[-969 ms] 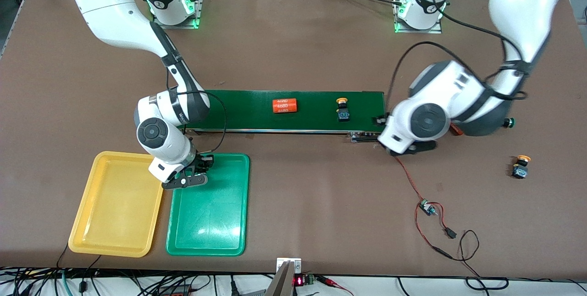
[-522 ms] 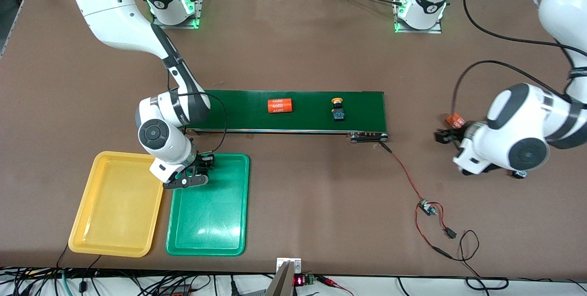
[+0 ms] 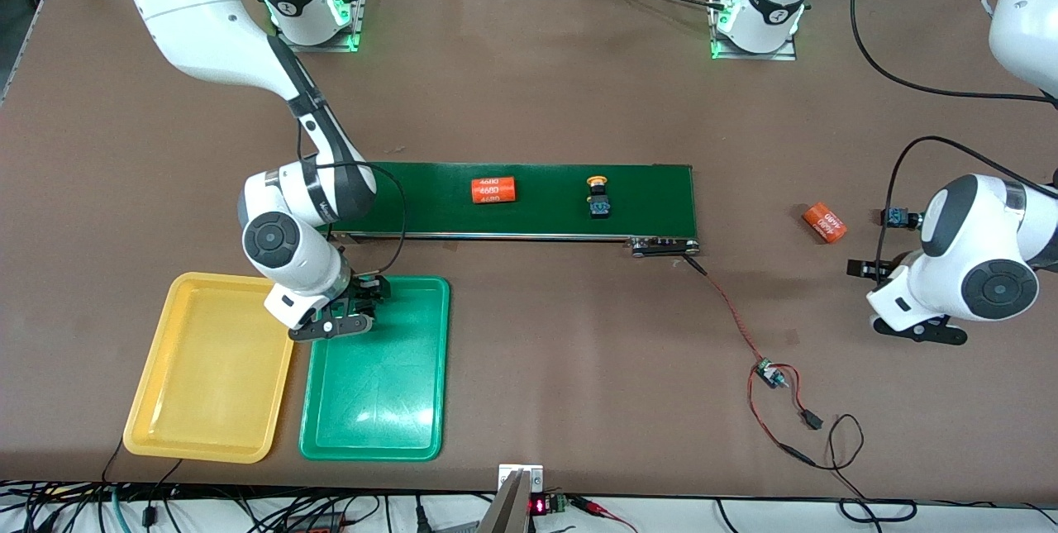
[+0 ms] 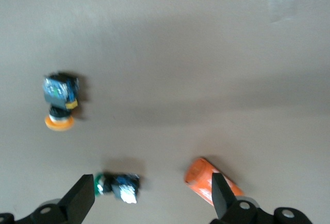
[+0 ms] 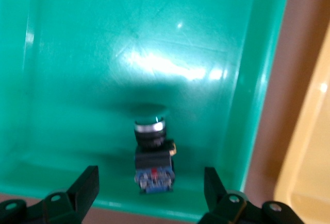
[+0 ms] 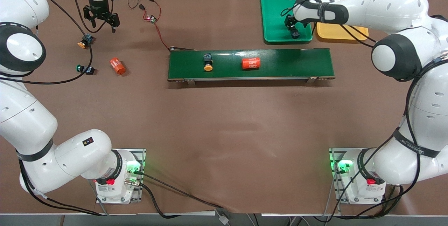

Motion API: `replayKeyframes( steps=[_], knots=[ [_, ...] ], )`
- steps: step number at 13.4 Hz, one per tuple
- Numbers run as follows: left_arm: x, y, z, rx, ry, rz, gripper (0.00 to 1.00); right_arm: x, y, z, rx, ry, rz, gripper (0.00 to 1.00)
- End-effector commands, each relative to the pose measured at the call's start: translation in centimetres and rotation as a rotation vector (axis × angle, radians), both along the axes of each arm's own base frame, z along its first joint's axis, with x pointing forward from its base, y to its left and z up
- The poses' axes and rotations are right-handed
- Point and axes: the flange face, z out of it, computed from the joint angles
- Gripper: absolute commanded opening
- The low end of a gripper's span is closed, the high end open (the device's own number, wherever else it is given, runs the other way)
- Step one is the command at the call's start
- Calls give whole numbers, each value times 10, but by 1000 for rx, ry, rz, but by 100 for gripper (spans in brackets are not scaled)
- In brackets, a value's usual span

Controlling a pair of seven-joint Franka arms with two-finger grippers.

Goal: Sort buttons by color to trays

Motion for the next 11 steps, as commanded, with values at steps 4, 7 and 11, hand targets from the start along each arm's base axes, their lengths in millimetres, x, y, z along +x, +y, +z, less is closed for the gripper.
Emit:
replayKeyframes(
  steps=[4,7,11],
  knots=[
    [-6,93,-76,-127,55,-251,100,-18,-9,91,20,80,-48,91],
    [3,127,-92,-165,-84,-390,100,-29,-20,133,7,112,-74,91],
    [-3,144,-93,-159,-83,-381,100,-57,-31,183,-8,133,-88,91]
  ],
)
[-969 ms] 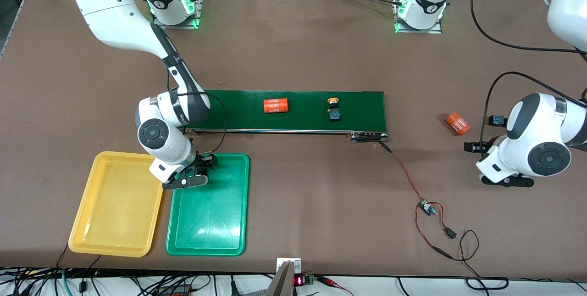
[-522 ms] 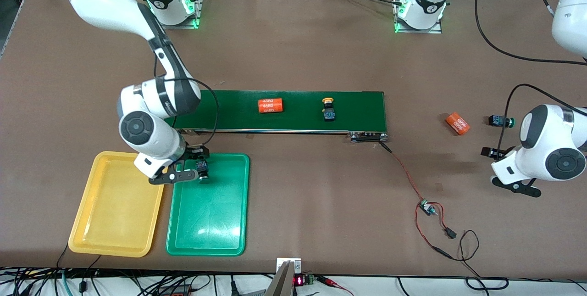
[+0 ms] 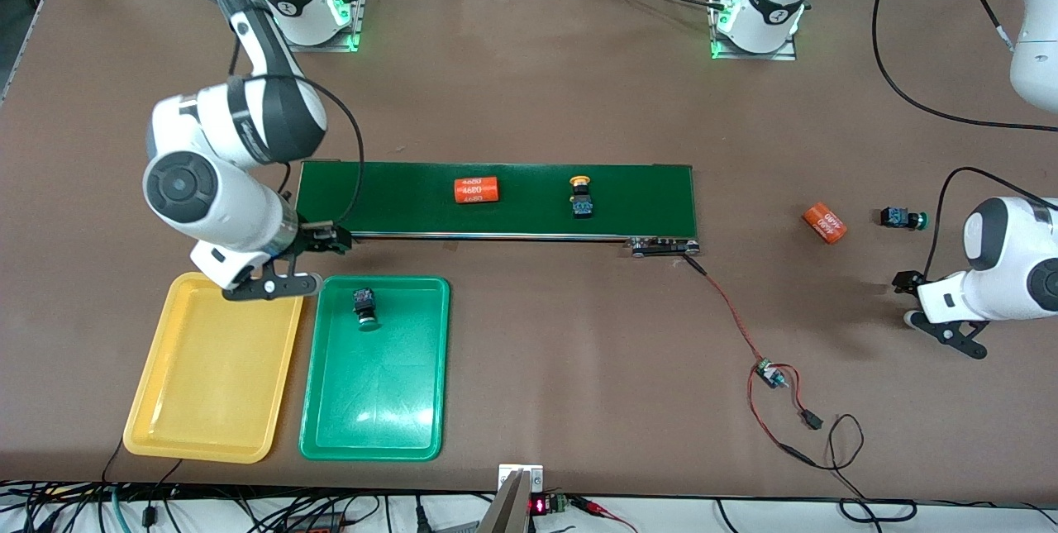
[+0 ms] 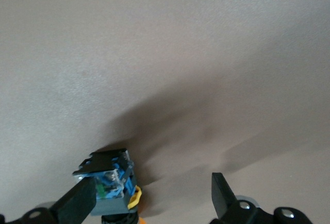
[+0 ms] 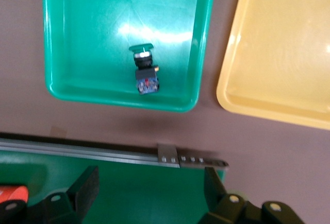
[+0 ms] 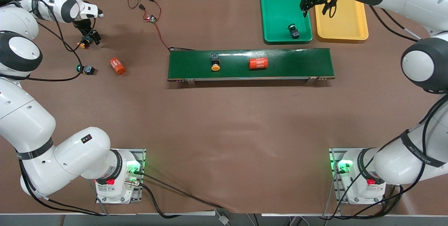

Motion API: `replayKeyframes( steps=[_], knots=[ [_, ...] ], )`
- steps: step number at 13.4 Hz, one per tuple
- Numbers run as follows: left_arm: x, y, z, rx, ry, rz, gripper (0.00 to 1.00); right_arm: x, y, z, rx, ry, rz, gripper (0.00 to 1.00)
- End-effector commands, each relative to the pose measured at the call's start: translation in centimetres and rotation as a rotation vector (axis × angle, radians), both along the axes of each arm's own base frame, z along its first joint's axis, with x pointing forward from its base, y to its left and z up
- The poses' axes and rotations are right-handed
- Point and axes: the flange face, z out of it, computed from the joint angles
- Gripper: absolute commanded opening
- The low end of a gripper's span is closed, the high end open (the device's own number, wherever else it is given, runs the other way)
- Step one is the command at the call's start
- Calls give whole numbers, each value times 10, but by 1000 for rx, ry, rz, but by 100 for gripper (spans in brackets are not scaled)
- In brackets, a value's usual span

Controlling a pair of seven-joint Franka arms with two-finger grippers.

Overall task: Sort buttons by color to trays
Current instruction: 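Move the right gripper back over the belt toward the yellow button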

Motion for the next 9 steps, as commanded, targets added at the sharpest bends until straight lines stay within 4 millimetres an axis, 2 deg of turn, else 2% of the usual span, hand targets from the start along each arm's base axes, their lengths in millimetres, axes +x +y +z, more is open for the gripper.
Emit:
replayKeyframes(
  steps=[1,4,6,7,9],
  knots=[
    [2,6,5,9,-5,-17,100,-25,-18,35,6,8,-33,91],
    [2,8,9,15,-11,-3,100,-46,-30,69,2,7,-45,91],
    [-1,16,10,14,-14,15,100,-65,-36,83,2,6,-52,91],
    [0,20,11,8,-19,29,100,-74,-37,87,5,-3,-51,91],
    [2,13,11,10,-25,52,100,-92,-38,90,52,-34,-67,91]
  ],
)
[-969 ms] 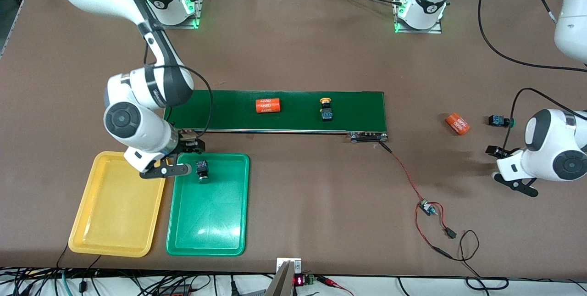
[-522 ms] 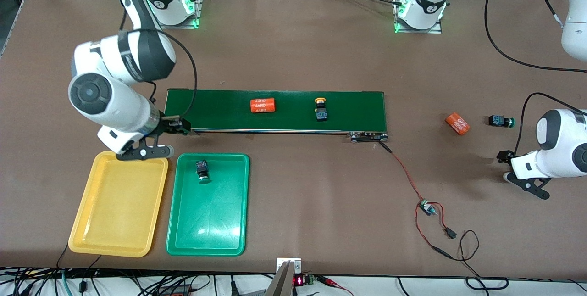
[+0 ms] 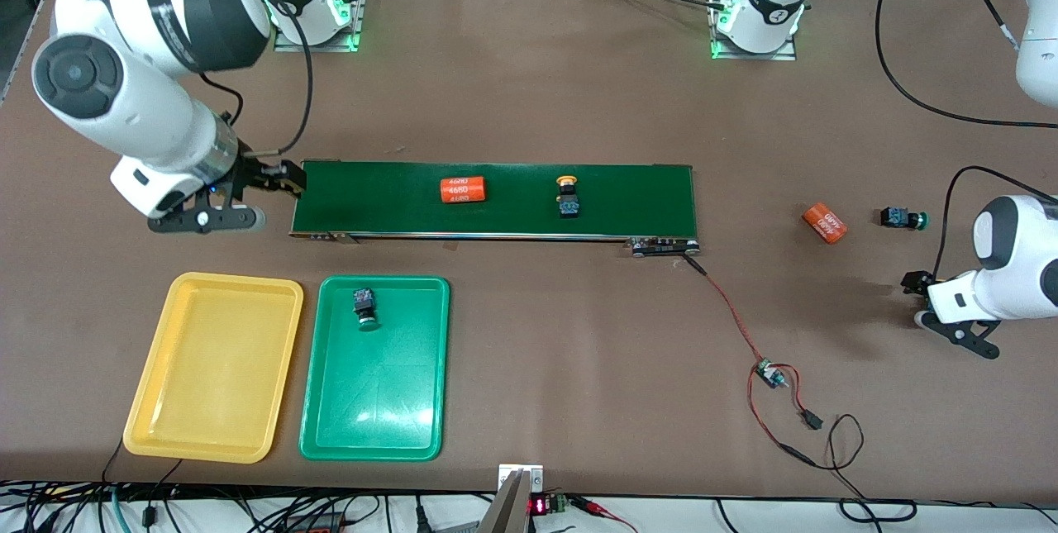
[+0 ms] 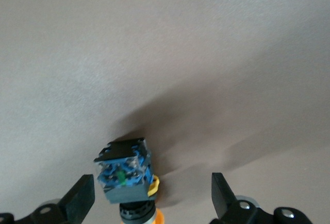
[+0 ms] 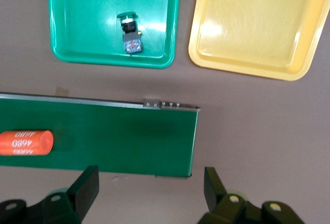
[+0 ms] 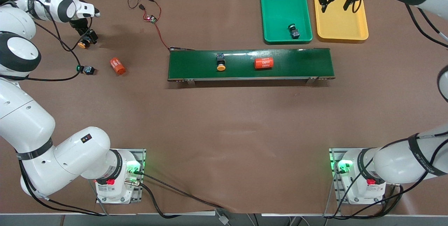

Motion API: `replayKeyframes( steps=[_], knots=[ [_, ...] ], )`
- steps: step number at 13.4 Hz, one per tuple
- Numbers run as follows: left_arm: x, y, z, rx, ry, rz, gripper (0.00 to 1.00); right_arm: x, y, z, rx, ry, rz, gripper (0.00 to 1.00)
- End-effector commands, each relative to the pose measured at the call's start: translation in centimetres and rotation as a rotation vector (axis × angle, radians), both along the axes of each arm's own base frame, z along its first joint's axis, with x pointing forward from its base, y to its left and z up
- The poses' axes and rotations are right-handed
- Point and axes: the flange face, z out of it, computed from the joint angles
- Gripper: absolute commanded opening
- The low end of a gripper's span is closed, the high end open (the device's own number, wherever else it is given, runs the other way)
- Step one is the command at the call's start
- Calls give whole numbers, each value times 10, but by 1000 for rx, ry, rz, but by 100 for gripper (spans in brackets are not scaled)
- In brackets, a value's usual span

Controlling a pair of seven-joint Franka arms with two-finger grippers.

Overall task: Sort buttons by color to trays
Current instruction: 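Move the right gripper back over the belt toward the yellow button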

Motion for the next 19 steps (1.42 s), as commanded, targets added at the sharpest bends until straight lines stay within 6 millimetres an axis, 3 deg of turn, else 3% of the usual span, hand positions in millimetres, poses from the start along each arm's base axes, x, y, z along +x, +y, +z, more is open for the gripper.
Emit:
replayKeyframes(
  steps=[1,3,4,7,9,11,14,18,19],
  knots=[
    [4,-2,7,16,-22,52,100,-34,-7,-2,76,-40,-50,91],
    [2,0,4,7,-19,74,94,-48,3,-11,84,-70,-101,91],
    [0,2,-3,1,-11,80,81,-54,14,-15,78,-67,-132,91],
    [-3,7,-12,-11,-4,72,55,-65,41,-24,64,-59,-147,91],
    [-8,13,-22,-20,7,84,53,-71,57,-29,48,-55,-169,91],
    [-7,13,-19,-13,4,82,39,-76,74,-36,30,-50,-183,91],
    [-1,-6,11,-18,18,70,38,-82,104,-51,5,-71,-211,91],
    [-6,-69,76,-204,174,131,38,-85,132,-74,-8,-89,-235,91],
    [-9,-83,83,-210,210,167,38,-86,140,-79,-7,-98,-225,93]
  ],
)
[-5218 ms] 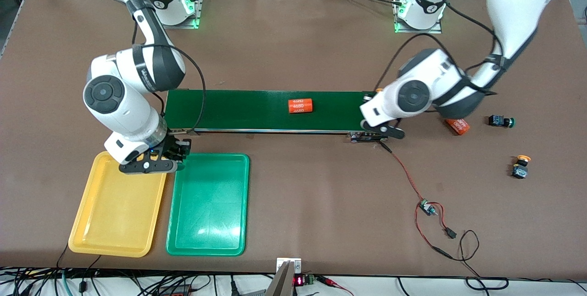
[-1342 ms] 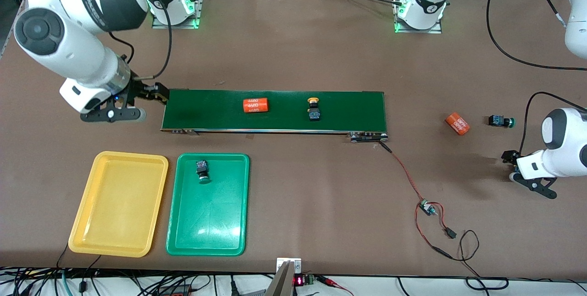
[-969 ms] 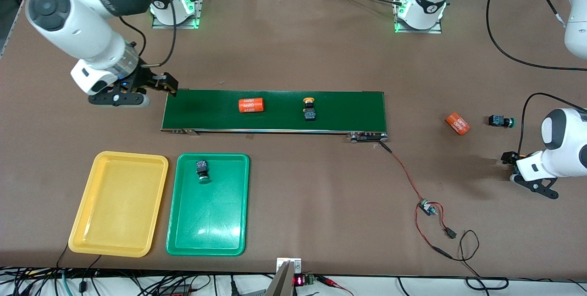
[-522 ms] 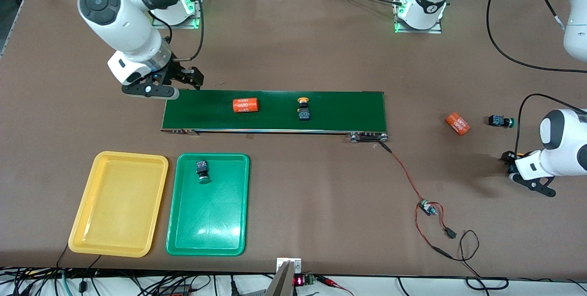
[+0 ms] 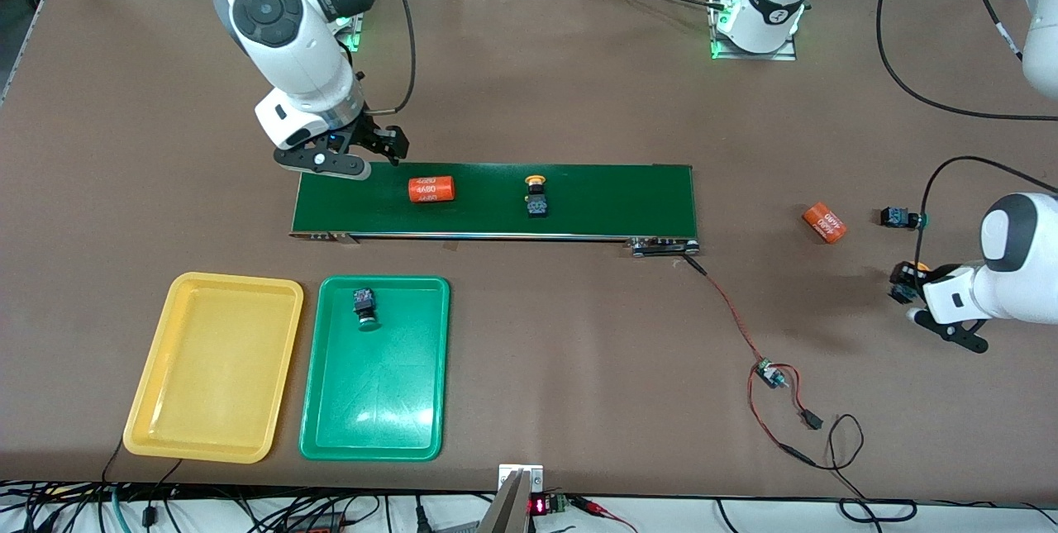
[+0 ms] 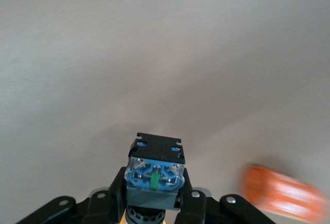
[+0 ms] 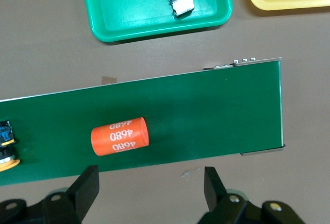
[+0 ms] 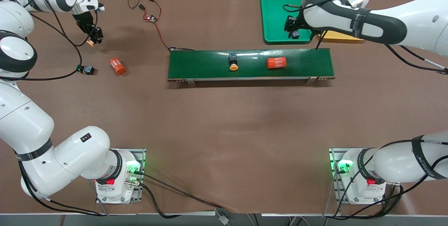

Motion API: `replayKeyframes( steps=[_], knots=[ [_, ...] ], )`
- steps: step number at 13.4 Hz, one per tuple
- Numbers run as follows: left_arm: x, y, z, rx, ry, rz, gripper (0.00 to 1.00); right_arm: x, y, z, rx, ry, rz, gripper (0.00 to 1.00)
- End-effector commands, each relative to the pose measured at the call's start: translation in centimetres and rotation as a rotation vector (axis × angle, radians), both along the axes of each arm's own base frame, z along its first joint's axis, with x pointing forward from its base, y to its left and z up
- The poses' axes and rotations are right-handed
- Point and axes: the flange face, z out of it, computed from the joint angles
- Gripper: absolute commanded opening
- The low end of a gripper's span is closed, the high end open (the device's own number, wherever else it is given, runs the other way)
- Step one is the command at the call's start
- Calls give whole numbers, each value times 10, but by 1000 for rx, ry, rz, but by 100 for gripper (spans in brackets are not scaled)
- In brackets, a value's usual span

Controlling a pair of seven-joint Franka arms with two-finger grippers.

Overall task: Sort buttons by color to trays
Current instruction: 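Move the right gripper back over the belt toward the yellow button, then grasp the yellow button with the right gripper while the left gripper places a green button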

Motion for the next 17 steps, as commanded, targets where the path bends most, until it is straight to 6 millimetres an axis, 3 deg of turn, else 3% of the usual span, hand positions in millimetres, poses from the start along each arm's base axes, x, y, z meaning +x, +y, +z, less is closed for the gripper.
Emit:
replayKeyframes(
  steps=[1,5,7,10,11,13,14,17],
  knots=[
    [-10,-33,33,-20,93,82,38,-1,15,-12,-3,-28,-2,100],
    [-22,-119,50,10,207,251,39,0,18,-15,2,-30,1,100],
    [-28,-179,48,-8,235,214,39,0,19,-18,2,-26,4,100],
    [-40,-289,43,82,245,218,38,1,20,-20,5,-27,6,100],
    [-49,-335,43,114,243,247,38,1,20,-21,7,-28,4,100],
    [-66,-409,42,159,206,308,34,-1,28,-26,11,-27,6,100],
    [-76,-429,35,172,211,333,34,-1,29,-27,15,-32,6,100],
    [-102,-464,0,102,156,405,35,-1,30,-30,16,-28,9,100]
  ],
)
